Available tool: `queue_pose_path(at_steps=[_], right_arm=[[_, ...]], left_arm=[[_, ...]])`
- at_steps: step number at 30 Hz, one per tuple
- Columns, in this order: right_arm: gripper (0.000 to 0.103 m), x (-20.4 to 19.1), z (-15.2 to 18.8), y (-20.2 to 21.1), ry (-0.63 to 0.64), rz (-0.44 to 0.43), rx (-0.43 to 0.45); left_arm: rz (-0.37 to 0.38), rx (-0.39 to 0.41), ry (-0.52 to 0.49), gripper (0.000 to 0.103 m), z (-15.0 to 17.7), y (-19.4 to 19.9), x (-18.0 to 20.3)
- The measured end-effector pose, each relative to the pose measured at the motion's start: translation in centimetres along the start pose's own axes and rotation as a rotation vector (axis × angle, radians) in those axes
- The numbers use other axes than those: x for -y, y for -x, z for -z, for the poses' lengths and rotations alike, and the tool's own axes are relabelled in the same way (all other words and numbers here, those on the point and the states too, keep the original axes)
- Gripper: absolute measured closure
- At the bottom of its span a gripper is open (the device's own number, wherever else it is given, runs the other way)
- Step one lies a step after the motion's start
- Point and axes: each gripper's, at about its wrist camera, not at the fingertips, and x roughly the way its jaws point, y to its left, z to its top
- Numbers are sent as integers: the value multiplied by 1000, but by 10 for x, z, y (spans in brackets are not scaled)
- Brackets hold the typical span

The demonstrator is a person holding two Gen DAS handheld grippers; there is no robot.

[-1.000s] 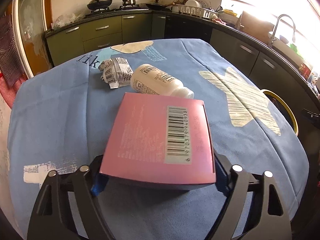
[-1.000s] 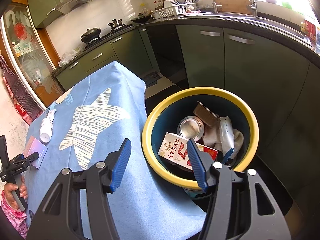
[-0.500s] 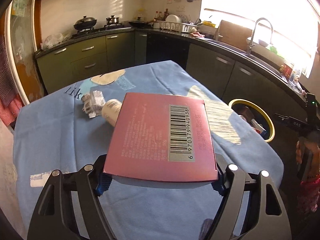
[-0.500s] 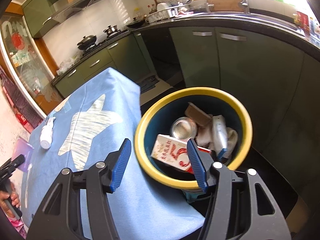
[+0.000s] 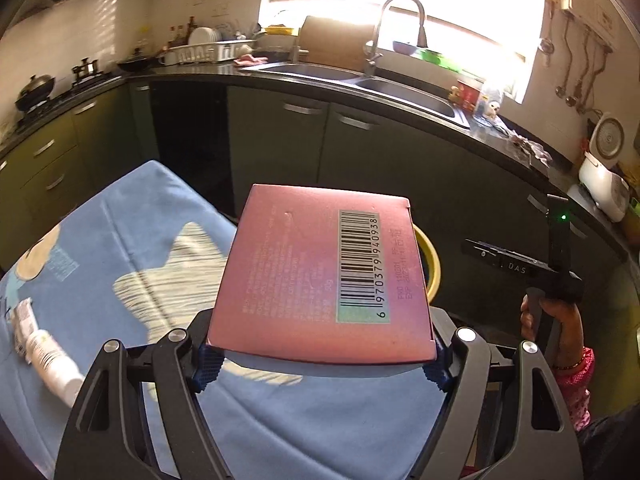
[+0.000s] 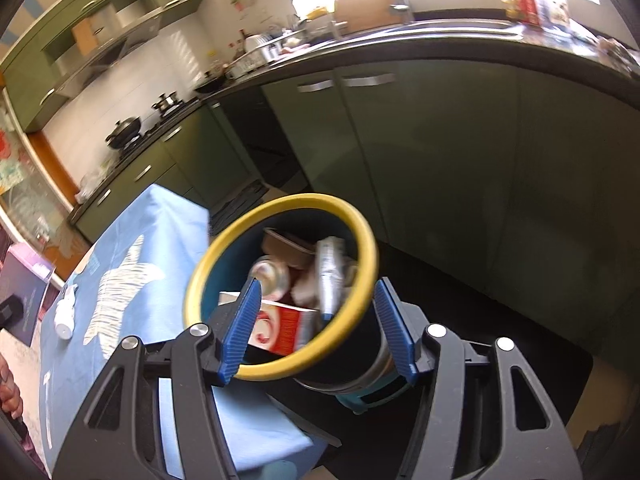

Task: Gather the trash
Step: 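Carry the pink box over the bin and drop it in with the left gripper, then move the right gripper back toward the white pill bottle on the table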

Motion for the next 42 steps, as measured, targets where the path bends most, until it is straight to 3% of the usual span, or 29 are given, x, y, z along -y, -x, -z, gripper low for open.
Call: queue_pose_path(at_steps=[3,9,14,18,20,31,36,42], right_arm=[[46,14,1,-2,-24,13,-5],[46,31,2,-3,-55,35,-14],[44,35,2,-3,-66,48,-12],[43,33,2,-2,-65,54,-10],[43,33,1,-2,-65,59,-11],[43,14,-1,-11,-27,33,-24],[42,2,-1,-8,4,27,-26],[42,-26,0,-8,63,9,-39]], left_arm=[[49,-33,-36,26,-19,-38,17],[77,-112,-82,26,-43,-118,45],[37,-143,-90,24,-51,-170,50],[23,-141,-75,21,-55,-183,47],[46,-112,-60,19,-54,-171,45],[-18,103,15,11,-27,-37,14],[-118,204,71,5,0,27,-10],[-266,287,195,5,47,100,-52]])
